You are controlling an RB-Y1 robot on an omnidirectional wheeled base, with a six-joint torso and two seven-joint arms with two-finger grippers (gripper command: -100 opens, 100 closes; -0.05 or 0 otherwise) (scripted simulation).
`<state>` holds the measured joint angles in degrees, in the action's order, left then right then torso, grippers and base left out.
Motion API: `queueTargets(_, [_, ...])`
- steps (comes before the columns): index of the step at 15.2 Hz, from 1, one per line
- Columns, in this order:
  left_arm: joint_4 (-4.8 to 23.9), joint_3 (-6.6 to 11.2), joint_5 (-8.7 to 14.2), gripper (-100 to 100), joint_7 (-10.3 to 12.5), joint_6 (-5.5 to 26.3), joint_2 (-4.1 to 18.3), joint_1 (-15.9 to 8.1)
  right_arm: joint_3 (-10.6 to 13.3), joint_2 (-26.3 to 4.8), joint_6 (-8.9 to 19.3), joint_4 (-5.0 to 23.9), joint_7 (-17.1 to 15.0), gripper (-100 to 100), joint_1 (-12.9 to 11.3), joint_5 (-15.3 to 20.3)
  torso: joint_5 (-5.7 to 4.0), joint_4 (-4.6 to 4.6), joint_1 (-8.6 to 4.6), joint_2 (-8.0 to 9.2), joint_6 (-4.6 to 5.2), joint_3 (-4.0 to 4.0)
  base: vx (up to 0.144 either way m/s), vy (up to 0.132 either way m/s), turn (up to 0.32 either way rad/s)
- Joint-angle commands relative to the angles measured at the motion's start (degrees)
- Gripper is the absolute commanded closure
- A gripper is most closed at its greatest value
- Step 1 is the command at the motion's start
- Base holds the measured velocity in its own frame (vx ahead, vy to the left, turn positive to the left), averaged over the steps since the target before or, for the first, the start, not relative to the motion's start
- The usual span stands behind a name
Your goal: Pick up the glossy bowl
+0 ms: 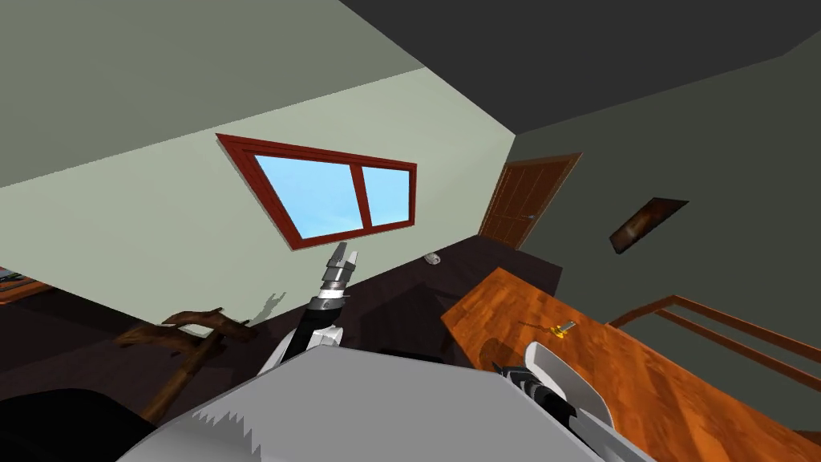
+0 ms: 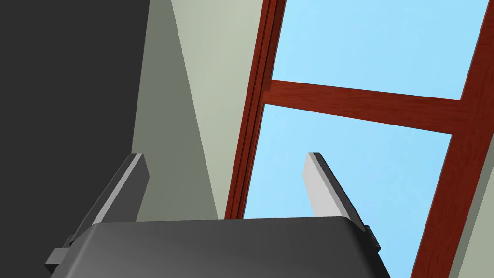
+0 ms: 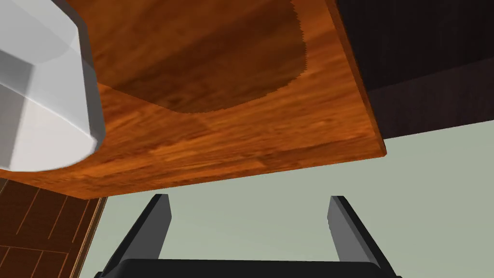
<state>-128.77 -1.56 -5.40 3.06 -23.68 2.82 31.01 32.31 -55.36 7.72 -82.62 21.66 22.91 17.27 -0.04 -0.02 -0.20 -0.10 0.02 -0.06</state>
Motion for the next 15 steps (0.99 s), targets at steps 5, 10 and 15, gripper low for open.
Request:
queueTargets(5, [0.00, 0.00, 0.00, 0, 0.00, 0.00, 0.00, 0.00, 3.27, -1.99, 1.38, 5.86, 1.74, -100, 0.10, 1.90, 0.02, 0.01, 0.09, 0.02, -0.01, 0.01, 0.007, -0.011, 0.104])
queueTargets(10, [0.00, 0.00, 0.00, 0, 0.00, 0.00, 0.00, -0.01, 6.43, -3.26, 3.31, 9.78, 3.04, -100, 0.31, 3.36, 0.01, -0.01, 0.03, -0.04, -0.03, -0.02, 0.017, -0.023, 0.182])
queueTargets(15, [0.00, 0.00, 0.00, 0, 0.00, 0.00, 0.00, 0.00, 10.89, -4.01, 5.58, 14.53, 4.55, -100, 0.81, 5.23, 0.02, -0.01, 0.08, -0.05, -0.02, -0.03, 0.020, -0.016, 0.154])
